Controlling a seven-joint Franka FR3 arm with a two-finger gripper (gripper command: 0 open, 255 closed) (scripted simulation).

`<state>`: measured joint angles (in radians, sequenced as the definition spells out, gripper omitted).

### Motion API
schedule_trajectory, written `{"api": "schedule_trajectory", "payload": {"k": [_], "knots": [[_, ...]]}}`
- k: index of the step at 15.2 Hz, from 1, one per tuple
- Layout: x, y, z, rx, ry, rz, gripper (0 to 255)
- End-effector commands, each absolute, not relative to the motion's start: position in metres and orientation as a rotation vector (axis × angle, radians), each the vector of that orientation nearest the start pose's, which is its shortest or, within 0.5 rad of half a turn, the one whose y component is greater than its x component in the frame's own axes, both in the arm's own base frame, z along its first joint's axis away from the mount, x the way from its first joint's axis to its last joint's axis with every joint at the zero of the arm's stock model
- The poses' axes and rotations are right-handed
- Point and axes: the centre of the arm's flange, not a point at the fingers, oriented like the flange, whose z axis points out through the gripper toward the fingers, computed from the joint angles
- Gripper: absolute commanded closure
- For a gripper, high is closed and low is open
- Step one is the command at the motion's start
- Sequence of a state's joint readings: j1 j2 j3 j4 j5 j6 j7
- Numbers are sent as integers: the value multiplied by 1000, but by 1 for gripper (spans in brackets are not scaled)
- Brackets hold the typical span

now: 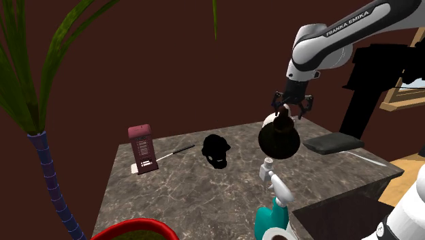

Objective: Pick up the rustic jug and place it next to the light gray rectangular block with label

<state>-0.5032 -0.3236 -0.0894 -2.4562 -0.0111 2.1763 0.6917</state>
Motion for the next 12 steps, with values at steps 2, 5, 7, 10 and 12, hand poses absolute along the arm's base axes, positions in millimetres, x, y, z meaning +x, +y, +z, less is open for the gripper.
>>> {"api": "schedule_trajectory", "payload": {"k": [2,5,7,10,12], "knots": [[362,-246,446,-2508,1856,-65,0],[361,-246,470,-2508,1856,-65,0],[361,-246,470,-2508,1856,-65,0],[361,-246,470,-2508,1856,-65,0],[361,-246,470,-2508,1856,-65,0]]}}
